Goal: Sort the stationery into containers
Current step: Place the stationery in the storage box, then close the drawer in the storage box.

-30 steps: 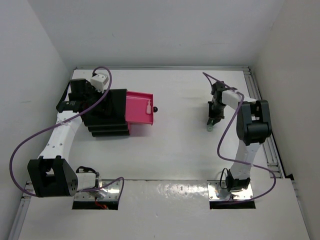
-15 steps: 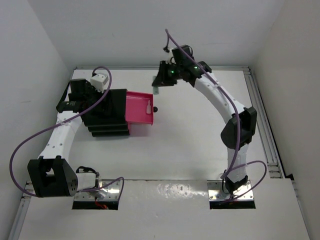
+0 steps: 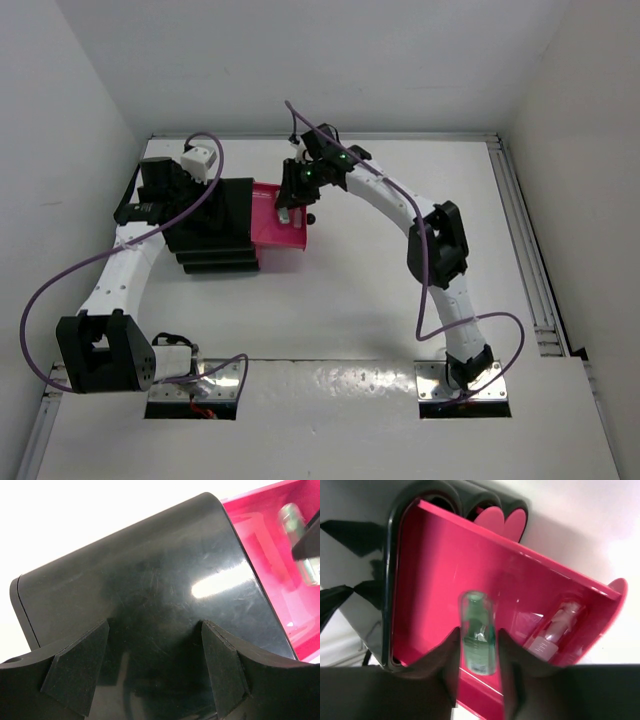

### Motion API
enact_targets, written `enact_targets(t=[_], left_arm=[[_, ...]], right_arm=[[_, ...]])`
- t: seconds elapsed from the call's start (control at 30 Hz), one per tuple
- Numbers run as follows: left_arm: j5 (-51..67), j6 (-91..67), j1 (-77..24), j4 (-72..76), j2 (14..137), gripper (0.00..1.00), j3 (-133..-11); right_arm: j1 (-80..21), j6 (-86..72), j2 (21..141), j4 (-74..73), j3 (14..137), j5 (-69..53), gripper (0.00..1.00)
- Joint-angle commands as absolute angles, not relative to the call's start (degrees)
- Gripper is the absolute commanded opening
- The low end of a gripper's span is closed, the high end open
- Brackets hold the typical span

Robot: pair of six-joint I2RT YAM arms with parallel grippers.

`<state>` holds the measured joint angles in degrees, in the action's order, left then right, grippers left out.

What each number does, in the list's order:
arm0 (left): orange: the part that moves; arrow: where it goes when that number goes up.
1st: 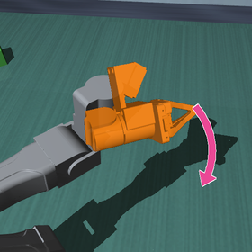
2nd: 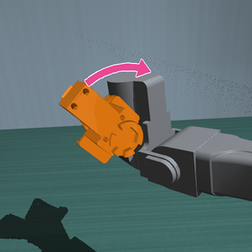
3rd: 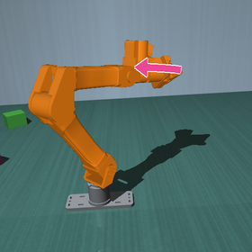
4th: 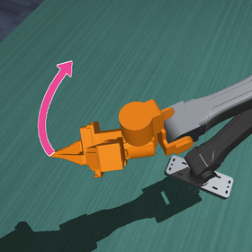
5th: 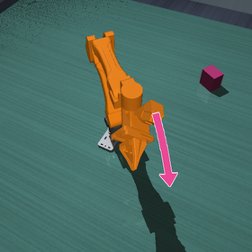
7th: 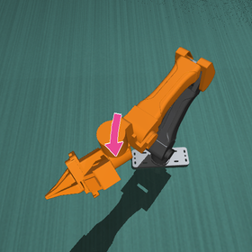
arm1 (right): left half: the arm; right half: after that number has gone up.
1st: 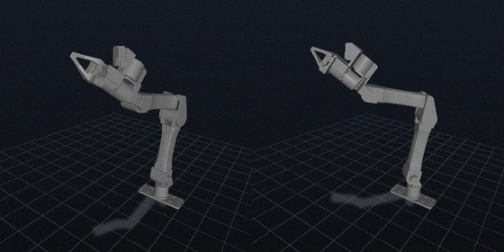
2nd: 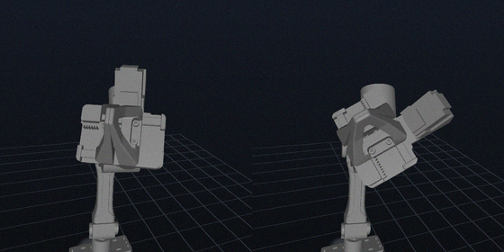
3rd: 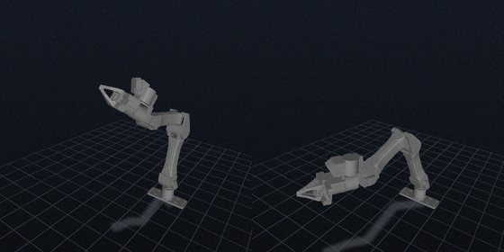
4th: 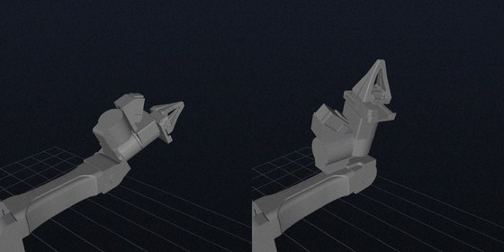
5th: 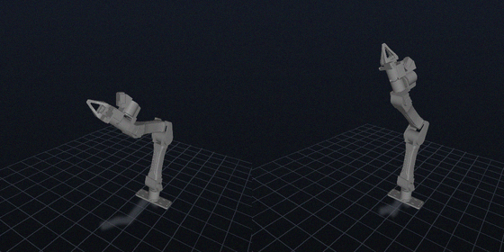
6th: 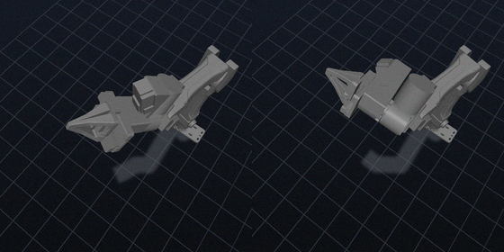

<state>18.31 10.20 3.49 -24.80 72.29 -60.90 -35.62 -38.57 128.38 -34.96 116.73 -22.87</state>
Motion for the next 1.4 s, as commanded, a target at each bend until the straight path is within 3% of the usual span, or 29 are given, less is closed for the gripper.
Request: enact_targets(t=[0.0,0.07,0.1,0.2,0.47,0.7,0.87,1.37], left_arm=[[18.46,9.4,4.04,-30.41,74.35,0.81,-58.54],[18.37,9.58,3.96,-30.32,74.53,0.81,-58.54],[18.37,9.67,4.13,-30.32,74.44,0.81,-58.45],[18.02,10.11,4.04,-30.32,74.53,0.81,-58.27],[17.4,10.81,3.96,-30.94,73.65,0.8,-57.49],[17.23,11.16,4.04,-31.55,72.25,0.8,-55.81],[16.79,11.51,4.13,-32.08,72.25,0.8,-56.07],[16.08,11.69,4.04,-32.96,71.9,0.8,-56.16]], right_arm=[[-36.91,-39.11,127.18,-31.99,120.67,-24.43,0.37],[-37.09,-39.11,127.0,-32.08,120.59,-24.43,0.47],[-37.26,-39.37,126.83,-32.08,120.5,-24.52,0.57],[-37.62,-39.46,124.9,-32.17,120.5,-24.7,0.64],[-31.56,-39.29,111.81,-31.73,111.2,-18.38,0.48],[-26.19,-30.07,111.09,-38.66,101.34,-8.1,0.33],[-29.35,-25.84,112.23,-38.23,96.51,-4.22,0.32],[-34.62,-31.55,118.57,-37.18,98.7,-6.06,0.37]])
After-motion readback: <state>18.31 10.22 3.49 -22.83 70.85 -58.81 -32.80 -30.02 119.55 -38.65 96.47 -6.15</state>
